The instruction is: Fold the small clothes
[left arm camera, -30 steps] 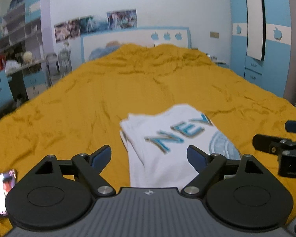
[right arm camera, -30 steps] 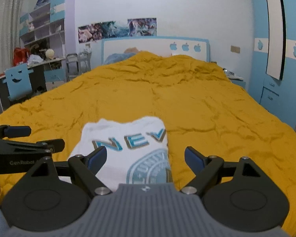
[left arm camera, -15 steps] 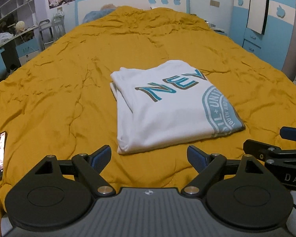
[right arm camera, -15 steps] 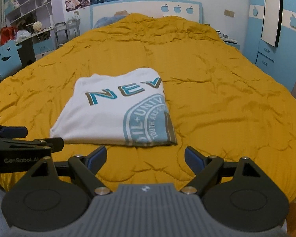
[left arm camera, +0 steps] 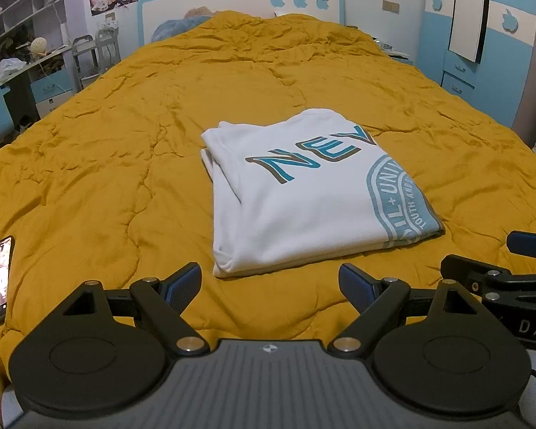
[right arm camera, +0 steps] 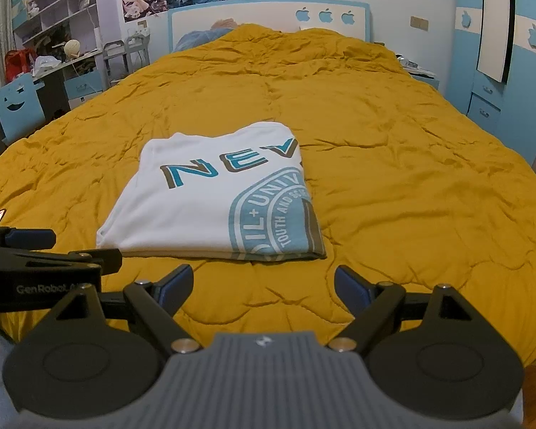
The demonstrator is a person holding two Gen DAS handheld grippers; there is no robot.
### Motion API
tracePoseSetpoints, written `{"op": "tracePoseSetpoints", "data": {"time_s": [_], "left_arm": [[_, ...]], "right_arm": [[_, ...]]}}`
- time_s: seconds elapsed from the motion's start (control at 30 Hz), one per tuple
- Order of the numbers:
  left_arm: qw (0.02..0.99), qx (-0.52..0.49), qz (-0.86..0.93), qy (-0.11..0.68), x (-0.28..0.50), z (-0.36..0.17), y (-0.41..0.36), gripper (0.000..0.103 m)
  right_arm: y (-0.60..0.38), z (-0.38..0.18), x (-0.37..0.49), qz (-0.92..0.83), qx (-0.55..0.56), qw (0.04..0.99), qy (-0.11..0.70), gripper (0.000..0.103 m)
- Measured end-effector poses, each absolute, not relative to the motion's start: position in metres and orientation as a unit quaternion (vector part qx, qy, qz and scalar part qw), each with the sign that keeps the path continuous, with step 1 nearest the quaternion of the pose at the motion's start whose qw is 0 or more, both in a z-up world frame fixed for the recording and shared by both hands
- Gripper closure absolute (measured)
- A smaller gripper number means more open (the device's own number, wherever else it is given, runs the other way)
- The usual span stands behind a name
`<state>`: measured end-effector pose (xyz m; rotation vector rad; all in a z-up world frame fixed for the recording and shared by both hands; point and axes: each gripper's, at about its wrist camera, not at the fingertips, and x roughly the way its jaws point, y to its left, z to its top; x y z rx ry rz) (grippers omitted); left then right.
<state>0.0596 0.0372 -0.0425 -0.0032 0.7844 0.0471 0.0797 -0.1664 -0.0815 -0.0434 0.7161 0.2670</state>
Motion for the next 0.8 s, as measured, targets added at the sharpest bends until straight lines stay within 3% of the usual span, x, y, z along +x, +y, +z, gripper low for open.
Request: {"op": "tracePoseSetpoints", "data": {"time_s": [0.8], "left_arm": [[0.924, -0.002, 0.027, 0.382, 0.0589, -0.0414, 0.0387, 0.002]], "right_arm": [[-0.1662, -0.0785, 0.0769, 0.134, -0.024, 0.931, 0.338, 0.021]]}}
